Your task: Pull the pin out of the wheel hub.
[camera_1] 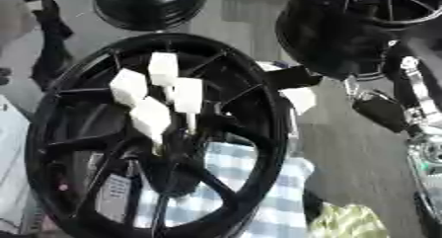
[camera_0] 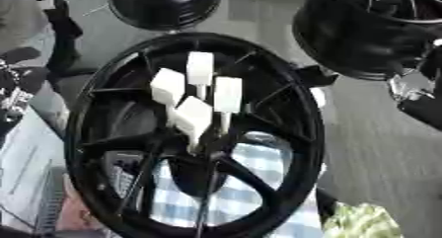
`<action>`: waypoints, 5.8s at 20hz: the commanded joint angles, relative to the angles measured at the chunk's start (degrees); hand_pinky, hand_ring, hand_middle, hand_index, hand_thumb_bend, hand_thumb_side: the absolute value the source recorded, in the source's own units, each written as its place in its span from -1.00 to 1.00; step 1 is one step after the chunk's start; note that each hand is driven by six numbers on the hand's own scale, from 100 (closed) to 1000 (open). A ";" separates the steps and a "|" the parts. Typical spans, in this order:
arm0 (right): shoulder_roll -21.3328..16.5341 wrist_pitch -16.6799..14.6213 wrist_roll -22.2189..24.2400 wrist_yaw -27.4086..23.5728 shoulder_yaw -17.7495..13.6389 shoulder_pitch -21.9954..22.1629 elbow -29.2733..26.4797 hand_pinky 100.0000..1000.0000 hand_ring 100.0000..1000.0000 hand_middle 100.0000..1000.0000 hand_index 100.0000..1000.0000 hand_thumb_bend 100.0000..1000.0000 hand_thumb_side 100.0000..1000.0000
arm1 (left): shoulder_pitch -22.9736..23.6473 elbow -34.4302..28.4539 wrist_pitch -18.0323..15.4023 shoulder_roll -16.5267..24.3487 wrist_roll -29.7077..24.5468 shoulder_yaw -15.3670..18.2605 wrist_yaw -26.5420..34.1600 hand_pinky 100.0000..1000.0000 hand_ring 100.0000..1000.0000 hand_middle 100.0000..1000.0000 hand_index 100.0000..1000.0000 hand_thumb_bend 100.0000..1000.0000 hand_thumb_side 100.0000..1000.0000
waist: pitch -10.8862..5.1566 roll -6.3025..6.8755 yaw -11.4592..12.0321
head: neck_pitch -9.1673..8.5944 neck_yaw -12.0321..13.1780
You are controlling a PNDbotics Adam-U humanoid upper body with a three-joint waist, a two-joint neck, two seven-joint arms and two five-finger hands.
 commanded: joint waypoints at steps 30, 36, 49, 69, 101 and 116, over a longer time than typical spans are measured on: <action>-3.14 -0.77 2.23 -0.96 0.80 0.88 -0.02 0.45 0.54 0.48 0.83 -0.88 -0.61 | -30.35 14.87 -21.88 38.95 -18.24 -31.14 -2.16 0.53 0.48 0.50 0.68 0.36 -0.14 | -2.59 3.19 -3.50 | 0.31 2.06; -3.01 -0.66 1.90 -1.07 0.71 1.10 0.14 0.44 0.55 0.49 0.83 -1.00 -0.59 | -33.47 20.25 -25.36 35.59 -24.88 -34.28 -2.66 0.53 0.47 0.47 0.66 0.34 -0.27 | -2.67 3.13 -3.64 | 0.31 2.09; -2.67 -0.74 1.90 -1.20 0.65 1.29 0.46 0.44 0.55 0.49 0.83 -1.00 -0.58 | -38.13 25.45 -25.90 29.91 -31.86 -34.60 -2.78 0.52 0.46 0.45 0.64 0.27 -0.25 | -2.90 2.77 -3.23 | 0.31 2.32; -2.32 -0.81 2.06 -1.36 0.77 1.33 0.50 0.45 0.55 0.49 0.83 -1.00 -0.58 | -40.58 31.18 -27.23 23.27 -35.51 -36.24 -5.95 0.51 0.43 0.43 0.62 0.22 -0.28 | -2.58 2.61 -3.48 | 0.31 2.58; -2.00 -0.92 2.12 -1.32 0.51 1.51 0.64 0.45 0.55 0.49 0.82 -1.00 -0.57 | -38.93 33.10 -27.46 22.32 -40.10 -37.22 -7.06 0.37 0.18 0.18 0.44 0.13 -0.45 | -2.49 2.54 -3.65 | 0.31 2.57; -1.91 -0.99 2.19 -1.37 0.44 1.48 0.73 0.45 0.55 0.49 0.83 -1.00 -0.57 | -38.48 32.19 -25.99 21.73 -37.85 -37.71 -5.14 0.26 -0.01 -0.03 0.24 0.09 -0.48 | -2.41 2.51 -3.70 | 0.31 2.57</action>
